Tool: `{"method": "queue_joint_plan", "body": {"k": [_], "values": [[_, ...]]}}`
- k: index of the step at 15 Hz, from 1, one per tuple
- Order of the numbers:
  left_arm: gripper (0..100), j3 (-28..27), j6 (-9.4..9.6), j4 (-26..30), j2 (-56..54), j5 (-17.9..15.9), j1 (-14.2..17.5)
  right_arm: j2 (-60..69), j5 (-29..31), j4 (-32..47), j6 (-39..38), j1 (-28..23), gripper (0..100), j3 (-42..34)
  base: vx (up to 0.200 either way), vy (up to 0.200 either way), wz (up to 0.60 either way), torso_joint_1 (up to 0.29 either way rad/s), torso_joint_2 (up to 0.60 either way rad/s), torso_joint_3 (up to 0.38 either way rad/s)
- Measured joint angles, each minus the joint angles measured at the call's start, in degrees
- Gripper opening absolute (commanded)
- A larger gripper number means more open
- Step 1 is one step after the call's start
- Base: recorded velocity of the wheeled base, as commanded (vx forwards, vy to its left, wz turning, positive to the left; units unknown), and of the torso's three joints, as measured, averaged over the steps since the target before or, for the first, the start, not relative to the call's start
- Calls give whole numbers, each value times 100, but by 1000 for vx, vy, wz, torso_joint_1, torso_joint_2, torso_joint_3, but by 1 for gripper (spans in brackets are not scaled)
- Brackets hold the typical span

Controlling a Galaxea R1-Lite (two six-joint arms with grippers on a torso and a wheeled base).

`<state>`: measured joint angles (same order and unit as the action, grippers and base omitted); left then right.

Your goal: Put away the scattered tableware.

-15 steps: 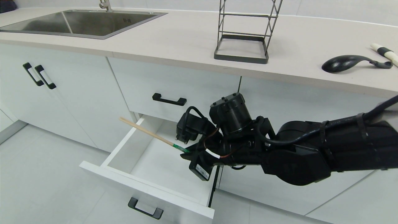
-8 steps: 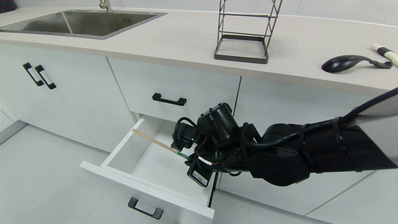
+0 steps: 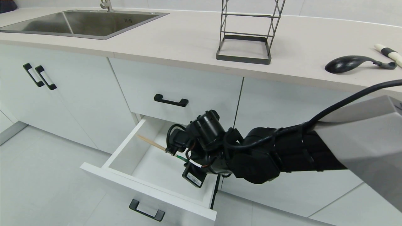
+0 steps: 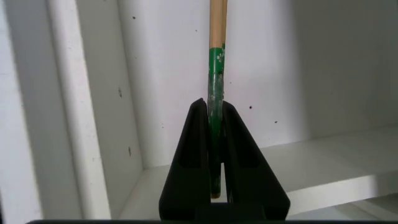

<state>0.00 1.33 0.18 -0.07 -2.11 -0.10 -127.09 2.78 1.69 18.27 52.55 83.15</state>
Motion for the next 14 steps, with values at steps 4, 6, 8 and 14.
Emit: {"method": "queue_joint_plan", "body": {"k": [4,6,8,14], "values": [[100,0,0,-2,0,0,0,-257,178,169,-21,-7,0,293,0,0,0,0,0,0],[100,0,0,-2,0,0,0,-400,189,202,-29,-2,0,463,0,0,0,0,0,0],[100,0,0,-2,0,0,0,-544,190,229,-29,1,0,607,0,0,0,0,0,0],[100,0,0,-2,0,0,2,-839,269,304,-29,34,0,719,0,0,0,0,0,0]]}}
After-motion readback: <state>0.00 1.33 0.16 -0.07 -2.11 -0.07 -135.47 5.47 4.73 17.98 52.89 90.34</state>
